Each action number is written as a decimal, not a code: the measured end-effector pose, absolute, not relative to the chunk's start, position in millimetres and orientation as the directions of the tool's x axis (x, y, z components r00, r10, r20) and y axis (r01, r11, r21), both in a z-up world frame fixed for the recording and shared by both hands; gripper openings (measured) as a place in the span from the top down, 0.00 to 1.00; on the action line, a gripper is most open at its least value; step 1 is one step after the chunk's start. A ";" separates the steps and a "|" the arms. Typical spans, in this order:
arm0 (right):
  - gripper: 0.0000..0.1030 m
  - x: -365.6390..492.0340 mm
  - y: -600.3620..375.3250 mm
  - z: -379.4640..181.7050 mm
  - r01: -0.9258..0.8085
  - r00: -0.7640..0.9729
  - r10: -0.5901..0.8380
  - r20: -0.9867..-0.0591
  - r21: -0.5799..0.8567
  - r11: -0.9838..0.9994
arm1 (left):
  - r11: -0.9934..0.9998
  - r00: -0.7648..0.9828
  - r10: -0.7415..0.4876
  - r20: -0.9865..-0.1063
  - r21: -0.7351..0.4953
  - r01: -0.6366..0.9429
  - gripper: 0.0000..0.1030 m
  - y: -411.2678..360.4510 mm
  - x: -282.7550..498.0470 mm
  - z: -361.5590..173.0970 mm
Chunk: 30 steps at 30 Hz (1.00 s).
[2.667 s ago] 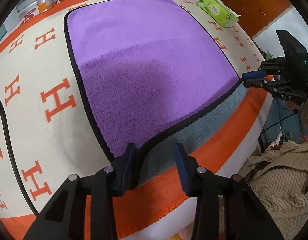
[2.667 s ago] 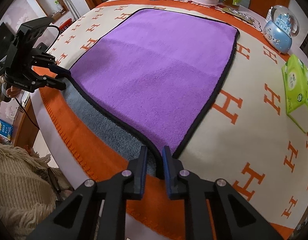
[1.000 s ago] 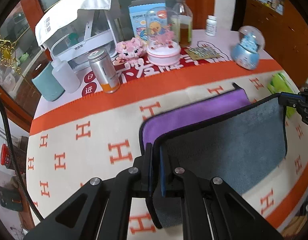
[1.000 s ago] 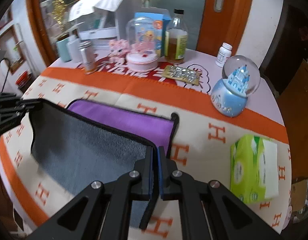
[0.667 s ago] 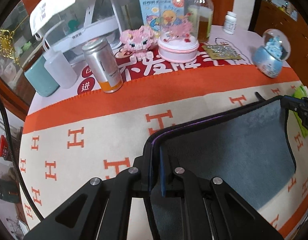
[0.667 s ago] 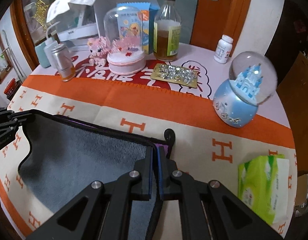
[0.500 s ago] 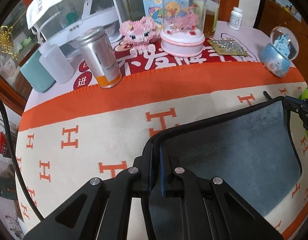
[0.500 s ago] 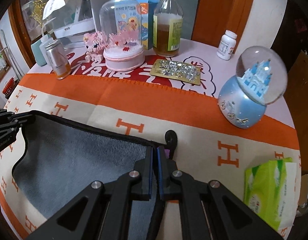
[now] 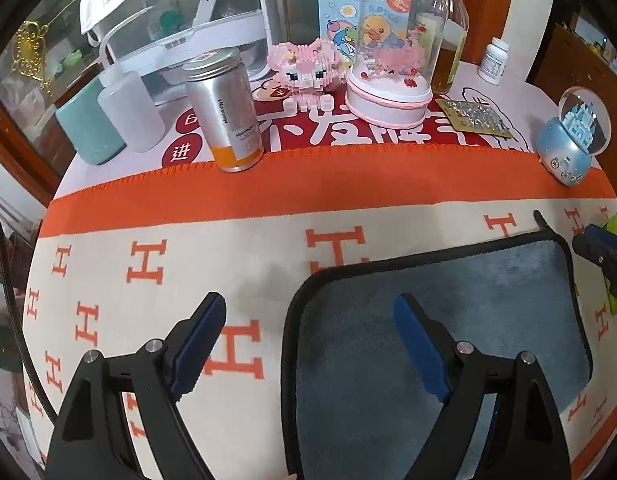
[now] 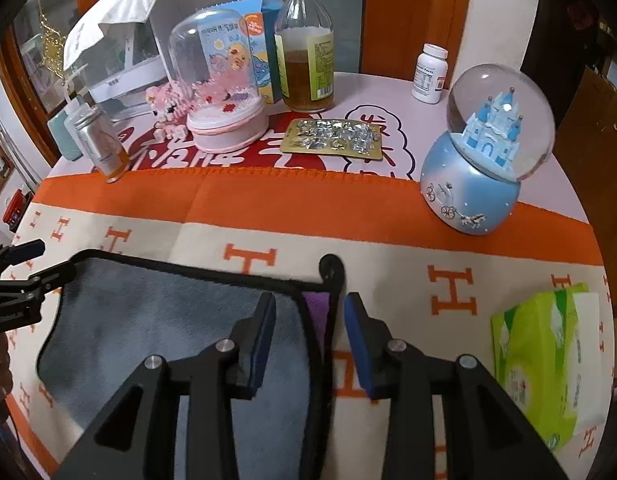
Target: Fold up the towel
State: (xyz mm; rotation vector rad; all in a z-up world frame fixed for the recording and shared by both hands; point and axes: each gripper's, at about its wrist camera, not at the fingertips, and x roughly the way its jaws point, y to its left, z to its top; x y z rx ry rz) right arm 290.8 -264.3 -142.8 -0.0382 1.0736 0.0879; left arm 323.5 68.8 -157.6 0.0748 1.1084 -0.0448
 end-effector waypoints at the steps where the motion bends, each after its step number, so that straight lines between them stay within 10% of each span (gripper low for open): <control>1: 0.64 287.9 -262.9 -139.7 -0.089 0.477 0.053 -0.878 0.011 0.996 | 0.997 0.449 0.002 -0.893 0.039 0.073 0.17 68.1 320.8 -154.9; 30: 0.48 135.2 -227.0 -38.7 -0.039 0.539 0.077 -0.839 0.067 0.997 | 0.992 0.549 -0.118 -0.828 -0.071 0.107 0.01 37.1 132.5 -28.3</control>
